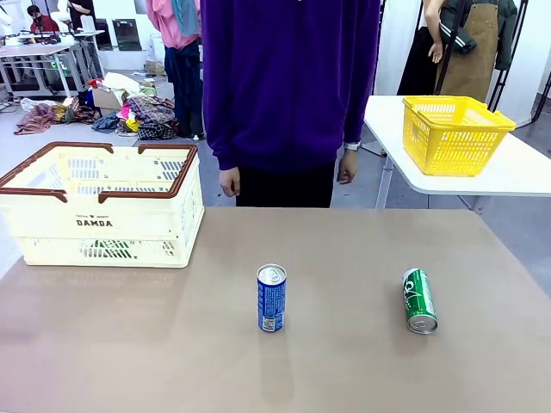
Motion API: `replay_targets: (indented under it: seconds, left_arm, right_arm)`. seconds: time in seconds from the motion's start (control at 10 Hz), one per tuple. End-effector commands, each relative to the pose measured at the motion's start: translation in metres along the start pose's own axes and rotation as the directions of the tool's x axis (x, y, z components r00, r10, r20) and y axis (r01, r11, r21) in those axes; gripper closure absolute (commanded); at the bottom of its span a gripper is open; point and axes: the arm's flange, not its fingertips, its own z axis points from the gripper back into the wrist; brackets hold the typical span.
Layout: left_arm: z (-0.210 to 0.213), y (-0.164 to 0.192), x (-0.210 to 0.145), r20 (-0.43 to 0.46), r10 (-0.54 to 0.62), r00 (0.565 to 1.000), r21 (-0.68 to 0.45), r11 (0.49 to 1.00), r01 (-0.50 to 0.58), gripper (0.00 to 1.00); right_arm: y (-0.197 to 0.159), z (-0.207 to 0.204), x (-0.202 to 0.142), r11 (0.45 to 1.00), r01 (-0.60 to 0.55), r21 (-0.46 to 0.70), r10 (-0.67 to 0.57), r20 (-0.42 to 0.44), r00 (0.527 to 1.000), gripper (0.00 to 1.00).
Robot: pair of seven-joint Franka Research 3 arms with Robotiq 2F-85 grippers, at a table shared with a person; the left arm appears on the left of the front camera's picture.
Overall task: Place the drinks into the Shopping basket.
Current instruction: Pick up one drink and place it into the Shopping basket.
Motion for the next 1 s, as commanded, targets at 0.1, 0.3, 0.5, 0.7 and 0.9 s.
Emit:
replay_targets:
  seconds: [0.1,0.3,0.5,0.7,0.9]
  left_arm:
    - [0.000,0.000,-0.003,0.000,-0.004,1.000,-0.001,1.000,0.004,0.00]
    - [0.000,0.000,-0.003,0.000,-0.004,1.000,-0.001,1.000,0.004,0.00]
    - [0.000,0.000,-0.003,0.000,-0.004,1.000,-0.001,1.000,0.004,0.00]
    - [0.000,0.000,-0.003,0.000,-0.004,1.000,-0.001,1.000,0.004,0.00]
    - [0.000,0.000,-0.003,0.000,-0.004,1.000,-0.001,1.000,0.004,0.00]
  right_arm:
    - [0.104,-0.112,0.054,0.924,-0.182,-0.336,0.101,-0.244,0.964,0.00]
    - [0.137,-0.168,0.067,0.832,-0.239,-0.501,0.082,-0.315,0.946,0.00]
    - [0.148,-0.211,0.065,0.729,-0.234,-0.643,0.054,-0.287,0.956,0.00]
    - [0.150,-0.200,0.057,0.806,-0.276,-0.523,0.087,-0.357,0.930,0.00]
    - [0.140,-0.218,0.060,0.751,-0.267,-0.604,0.069,-0.330,0.941,0.00]
